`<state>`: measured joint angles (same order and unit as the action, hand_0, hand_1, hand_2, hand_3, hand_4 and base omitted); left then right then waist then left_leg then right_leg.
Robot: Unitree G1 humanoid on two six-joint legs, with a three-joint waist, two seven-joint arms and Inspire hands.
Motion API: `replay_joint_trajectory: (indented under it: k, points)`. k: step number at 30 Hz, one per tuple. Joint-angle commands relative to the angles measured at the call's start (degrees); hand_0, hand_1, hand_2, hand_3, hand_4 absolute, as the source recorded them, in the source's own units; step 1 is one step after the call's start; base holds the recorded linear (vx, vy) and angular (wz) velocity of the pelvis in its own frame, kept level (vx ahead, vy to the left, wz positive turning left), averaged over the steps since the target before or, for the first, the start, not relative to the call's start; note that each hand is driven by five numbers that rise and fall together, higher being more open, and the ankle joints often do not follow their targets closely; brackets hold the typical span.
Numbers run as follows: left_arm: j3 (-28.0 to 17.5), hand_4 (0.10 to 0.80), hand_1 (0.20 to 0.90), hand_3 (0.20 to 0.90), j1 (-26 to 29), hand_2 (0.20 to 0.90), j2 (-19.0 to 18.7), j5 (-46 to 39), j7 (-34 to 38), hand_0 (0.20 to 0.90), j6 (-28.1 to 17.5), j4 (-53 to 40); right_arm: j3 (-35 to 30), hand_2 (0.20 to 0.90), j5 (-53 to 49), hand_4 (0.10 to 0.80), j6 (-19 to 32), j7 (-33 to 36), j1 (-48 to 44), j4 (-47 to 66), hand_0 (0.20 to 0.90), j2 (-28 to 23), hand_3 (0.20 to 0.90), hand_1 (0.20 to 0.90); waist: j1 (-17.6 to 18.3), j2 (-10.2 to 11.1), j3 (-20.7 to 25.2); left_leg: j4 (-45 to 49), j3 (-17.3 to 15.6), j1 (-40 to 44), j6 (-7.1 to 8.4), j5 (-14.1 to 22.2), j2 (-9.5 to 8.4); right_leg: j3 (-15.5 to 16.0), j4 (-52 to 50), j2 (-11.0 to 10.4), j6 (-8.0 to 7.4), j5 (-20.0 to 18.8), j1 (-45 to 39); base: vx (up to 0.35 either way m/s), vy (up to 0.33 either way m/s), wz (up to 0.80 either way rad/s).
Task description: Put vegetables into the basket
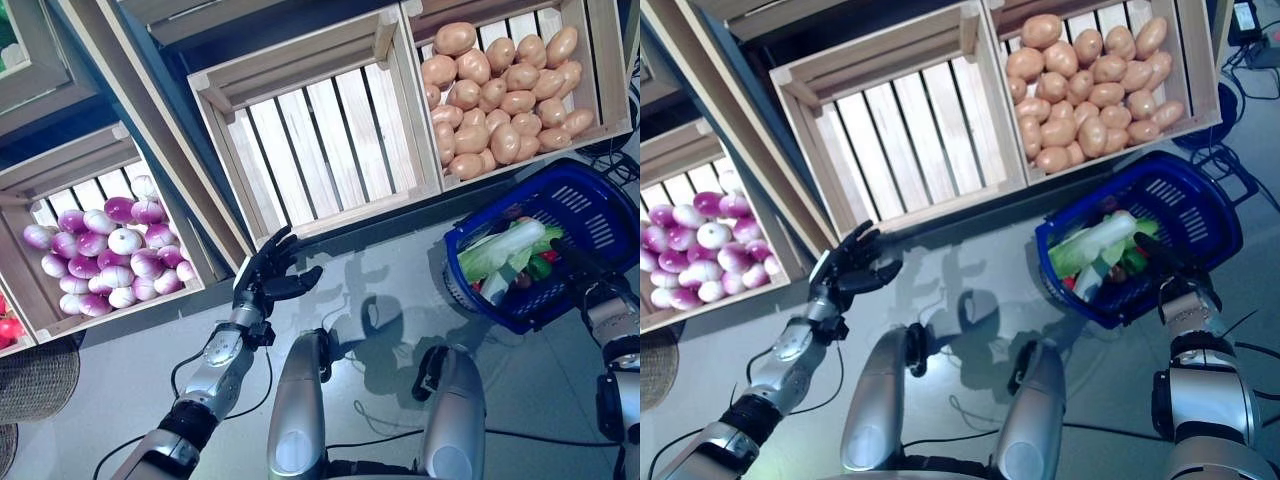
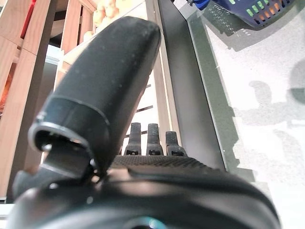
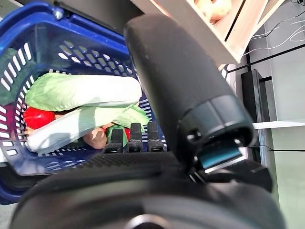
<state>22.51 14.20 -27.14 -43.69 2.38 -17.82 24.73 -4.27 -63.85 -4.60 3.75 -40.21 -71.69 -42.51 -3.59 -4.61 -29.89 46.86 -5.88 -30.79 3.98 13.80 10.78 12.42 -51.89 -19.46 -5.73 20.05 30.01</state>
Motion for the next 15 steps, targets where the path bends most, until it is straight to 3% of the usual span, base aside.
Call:
replay_joint_trajectory:
  k: [1, 5, 10, 15]
  points:
    - [-2.12, 0.8, 0.9, 0.9, 1.8, 0.9, -3.55, -0.99, -1.07, 0.9, -4.15, -5.5, -2.8, 0.9, -1.84, 0.8, 1.81, -0.19, -0.29, 0.22, 0.9, -3.51, 0.9, 0.9, -0.73, 2.33, 4.3, -8.02, -1.24, 8.74, -0.34, 0.23, 1.31, 1.81, 10.51, -0.33, 1.8, -9.53, -7.5, 0.095, -0.002, 0.01]
    - [-2.32, 0.8, 0.9, 0.9, 1.82, 0.9, -2.73, -0.22, -0.5, 0.9, -3.22, -5.42, -2.11, 0.9, -1.03, 0.8, 1.84, -1.2, 1.27, 0.37, 0.9, -1.66, 0.9, 0.9, -0.95, 3.01, 6.9, -18.14, -2.73, 14.58, 0.39, -4.51, 0.81, 3.49, 21.25, 1.68, 1.22, -12.89, -13.8, 0.11, 0.003, -0.03]
    - [-3.82, 0.8, 0.9, 0.9, 0.95, 0.9, -0.94, 1.46, -0.66, 0.9, -0.02, -4.9, -1.34, 0.9, 1.98, 0.8, 1.69, -3.9, 6.23, 1.89, 0.9, 3.26, 0.9, 0.9, -1.25, 4.7, 12.72, -32.98, -4.01, 23.7, 0.79, -10.08, -1.47, 5.52, 38.79, 5.83, -0.18, -17.95, -24.57, 0.201, -0.016, 0.0]
    - [-4.84, 0.8, 0.9, 0.9, -3.83, 0.9, 2.86, 5.31, -1.87, 0.9, 2.31, -2.0, 2.03, 0.9, 1.89, 0.8, 5.56, -7.88, 13.67, 7.13, 0.9, 15.5, 0.9, 0.9, -1.11, 5.33, 19.36, -45.14, -4.88, 31.57, 0.52, -13.83, -3.2, 5.26, 50.07, 8.61, -0.83, -22.03, -31.89, 0.232, 0.009, -0.15]
